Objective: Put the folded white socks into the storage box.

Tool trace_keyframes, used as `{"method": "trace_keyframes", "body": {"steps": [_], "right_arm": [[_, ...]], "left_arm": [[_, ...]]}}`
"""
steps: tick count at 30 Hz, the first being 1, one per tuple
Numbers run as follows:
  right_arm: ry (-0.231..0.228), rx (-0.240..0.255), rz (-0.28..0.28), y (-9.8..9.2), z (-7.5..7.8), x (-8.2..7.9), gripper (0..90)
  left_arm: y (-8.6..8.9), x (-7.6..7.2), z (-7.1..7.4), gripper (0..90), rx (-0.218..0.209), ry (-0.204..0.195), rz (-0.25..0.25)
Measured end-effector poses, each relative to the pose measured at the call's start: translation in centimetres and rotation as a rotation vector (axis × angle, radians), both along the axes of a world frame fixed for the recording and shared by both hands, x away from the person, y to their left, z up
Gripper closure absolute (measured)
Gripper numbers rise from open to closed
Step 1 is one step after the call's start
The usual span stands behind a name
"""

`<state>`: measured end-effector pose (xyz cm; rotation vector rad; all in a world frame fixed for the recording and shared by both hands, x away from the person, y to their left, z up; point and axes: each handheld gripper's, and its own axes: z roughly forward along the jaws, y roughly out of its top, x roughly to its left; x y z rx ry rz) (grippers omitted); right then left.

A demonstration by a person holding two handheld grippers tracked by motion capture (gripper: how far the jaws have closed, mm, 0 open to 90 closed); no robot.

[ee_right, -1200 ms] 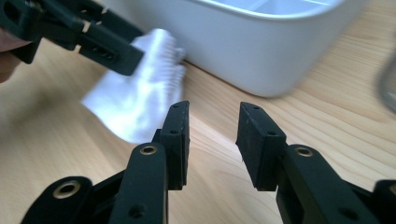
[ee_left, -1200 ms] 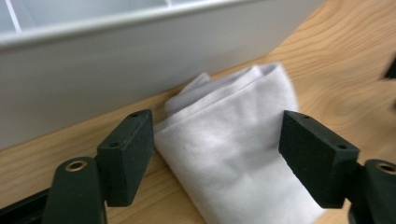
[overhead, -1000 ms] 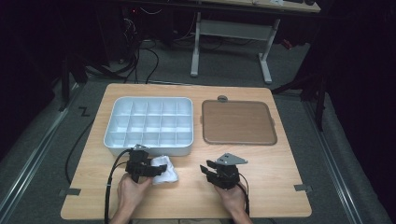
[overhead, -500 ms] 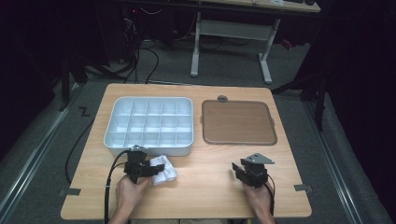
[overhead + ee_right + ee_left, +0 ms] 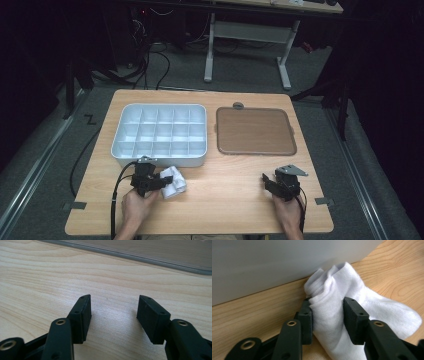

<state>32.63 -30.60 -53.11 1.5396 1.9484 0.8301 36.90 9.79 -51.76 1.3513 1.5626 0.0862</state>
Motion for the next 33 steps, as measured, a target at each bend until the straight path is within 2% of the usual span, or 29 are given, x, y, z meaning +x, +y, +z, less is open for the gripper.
{"method": "trace_keyframes", "body": {"steps": [8,15,19,33], "right_arm": [[0.003,0.001,0.008,0.1,0.0,0.0,40.7],[0.006,0.004,0.009,0.1,0.0,0.0,39.7],[0.007,0.005,0.011,0.1,0.0,0.0,39.3],[0.007,0.003,0.013,0.1,0.0,0.0,38.8]], "left_arm": [[-0.2,-0.2,0.3,70.2,0.017,-0.001,-0.020],[-0.1,-0.3,0.5,72.6,0.012,0.010,-0.040],[-0.2,-0.6,1.0,73.3,0.023,-0.005,-0.063],[-0.2,-1.4,3.2,73.5,0.014,-0.041,-0.109]]}}
